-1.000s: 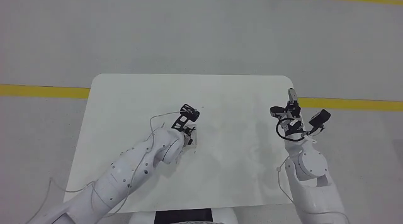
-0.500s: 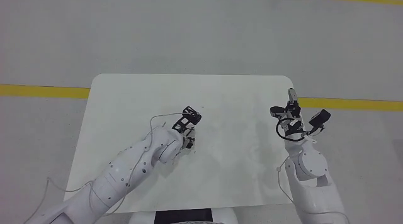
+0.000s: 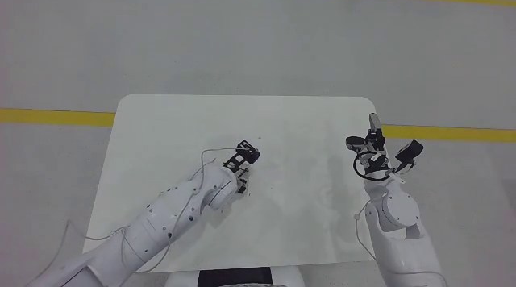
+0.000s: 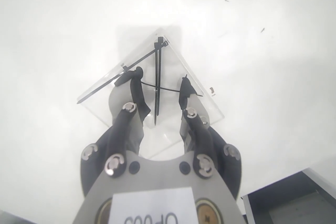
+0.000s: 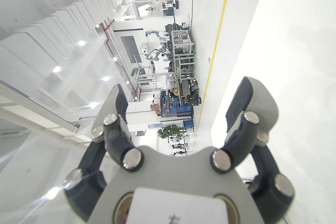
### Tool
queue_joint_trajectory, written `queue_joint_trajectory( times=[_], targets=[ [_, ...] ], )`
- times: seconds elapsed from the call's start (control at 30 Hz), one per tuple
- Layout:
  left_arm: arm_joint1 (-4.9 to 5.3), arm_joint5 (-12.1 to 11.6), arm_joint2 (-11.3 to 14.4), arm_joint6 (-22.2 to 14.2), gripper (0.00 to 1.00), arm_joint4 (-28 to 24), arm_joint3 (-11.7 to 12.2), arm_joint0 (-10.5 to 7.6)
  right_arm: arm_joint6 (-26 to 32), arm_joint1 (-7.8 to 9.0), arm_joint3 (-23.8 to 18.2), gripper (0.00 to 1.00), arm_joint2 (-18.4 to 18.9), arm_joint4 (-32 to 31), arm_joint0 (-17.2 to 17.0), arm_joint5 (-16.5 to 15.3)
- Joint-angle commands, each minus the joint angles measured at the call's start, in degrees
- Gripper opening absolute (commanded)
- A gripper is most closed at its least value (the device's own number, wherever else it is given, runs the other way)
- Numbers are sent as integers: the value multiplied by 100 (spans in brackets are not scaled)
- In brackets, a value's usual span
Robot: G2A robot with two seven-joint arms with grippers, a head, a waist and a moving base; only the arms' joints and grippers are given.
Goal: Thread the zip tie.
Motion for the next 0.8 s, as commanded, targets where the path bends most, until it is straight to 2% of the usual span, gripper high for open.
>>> queue_joint_trajectory(
  times=[0.0,0.07,0.13,0.2,0.53,0.67,0.77],
  targets=[
    [-19,27,40,-22,24,-1,54,-41,0,0,0,100,0,0,0,0],
    [-35,48,66,-24,20,-13,89,-71,0,0,0,100,0,0,0,0],
    [-45,69,78,-13,6,-24,108,-86,0,0,0,100,0,0,0,0],
    [-52,86,87,-1,0,-31,123,-96,0,0,0,100,0,0,0,0],
    [-62,188,86,-13,0,6,92,-101,0,0,0,100,0,0,0,0],
    [-32,240,39,-63,0,75,-116,-16,0,0,0,100,0,0,0,0],
    [13,256,-13,-153,0,179,-362,99,0,0,0,100,0,0,0,0]
  ],
)
